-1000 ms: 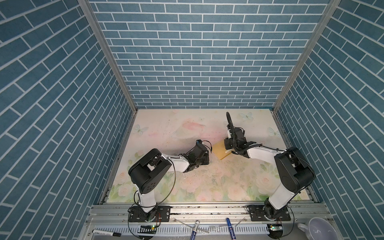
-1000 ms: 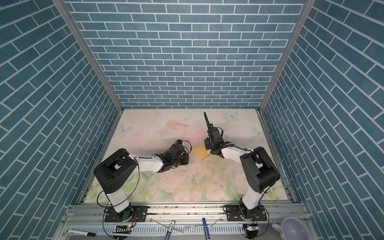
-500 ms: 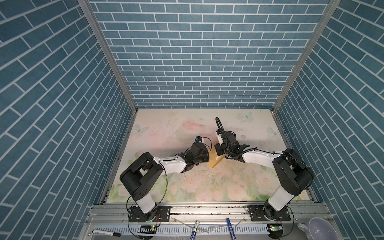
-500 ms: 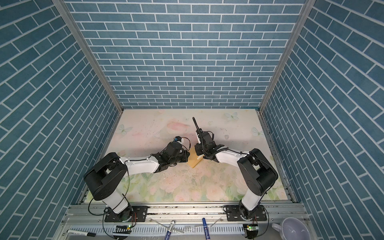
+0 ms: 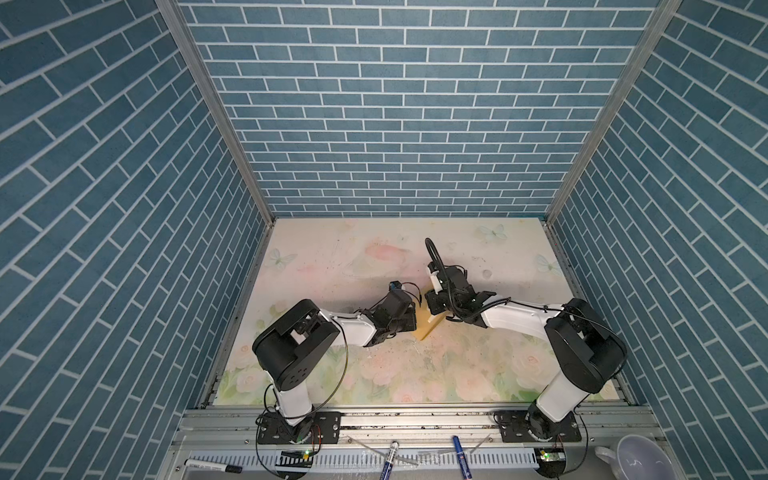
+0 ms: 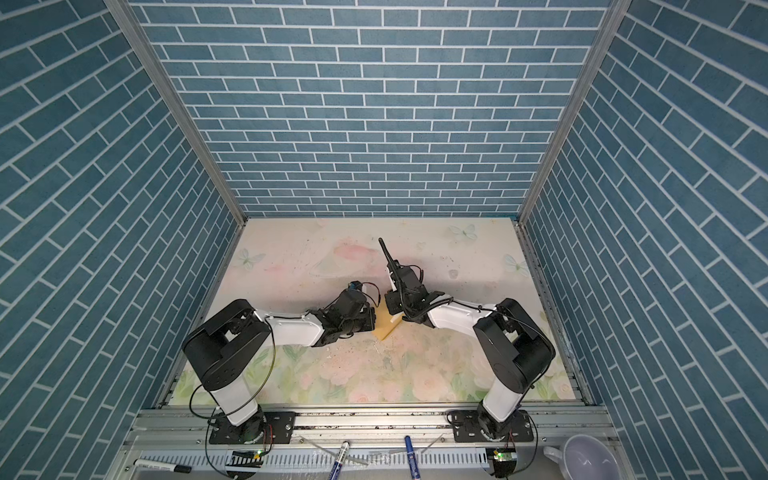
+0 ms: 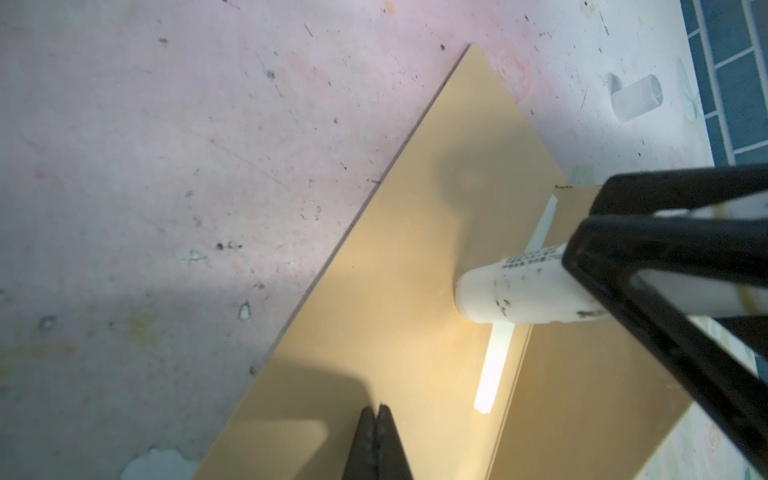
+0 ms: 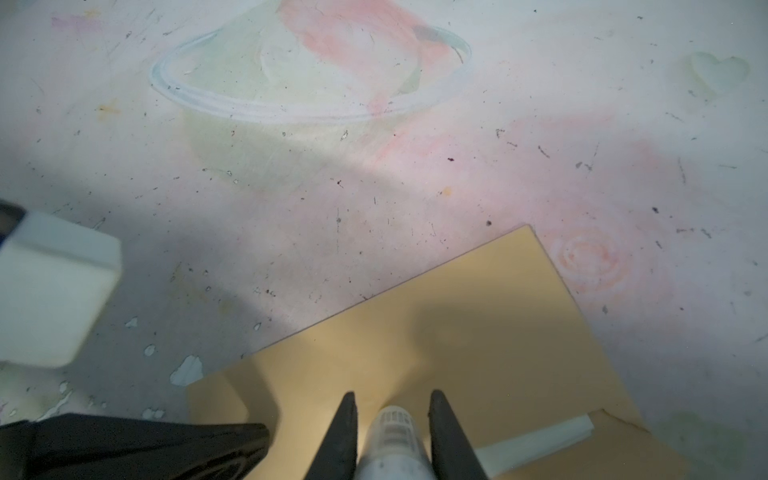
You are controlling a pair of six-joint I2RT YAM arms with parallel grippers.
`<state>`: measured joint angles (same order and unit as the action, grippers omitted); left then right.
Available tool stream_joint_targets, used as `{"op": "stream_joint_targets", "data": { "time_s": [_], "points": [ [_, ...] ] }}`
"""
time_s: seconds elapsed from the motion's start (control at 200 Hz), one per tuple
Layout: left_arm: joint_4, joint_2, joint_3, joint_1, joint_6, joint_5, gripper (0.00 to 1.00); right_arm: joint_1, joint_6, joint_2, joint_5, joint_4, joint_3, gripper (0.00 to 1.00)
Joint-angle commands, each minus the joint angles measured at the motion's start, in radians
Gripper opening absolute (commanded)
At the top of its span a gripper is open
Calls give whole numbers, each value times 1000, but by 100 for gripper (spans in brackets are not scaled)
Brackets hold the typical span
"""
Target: Place the letter into the envelope and seal it
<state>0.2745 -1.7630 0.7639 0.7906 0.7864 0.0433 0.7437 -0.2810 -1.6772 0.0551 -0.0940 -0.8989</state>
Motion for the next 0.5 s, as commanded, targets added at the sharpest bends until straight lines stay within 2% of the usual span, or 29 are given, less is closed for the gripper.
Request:
{"op": "stream_joint_targets", "data": {
  "time_s": [0.0, 0.495],
  "points": [
    [-54, -31, -9, -4, 2, -26, 0, 11, -11, 0, 17, 72, -17, 0],
    [-72, -92, -8, -4, 2, -38, 0, 8, 104, -39, 196, 71, -34, 0]
  ]
}}
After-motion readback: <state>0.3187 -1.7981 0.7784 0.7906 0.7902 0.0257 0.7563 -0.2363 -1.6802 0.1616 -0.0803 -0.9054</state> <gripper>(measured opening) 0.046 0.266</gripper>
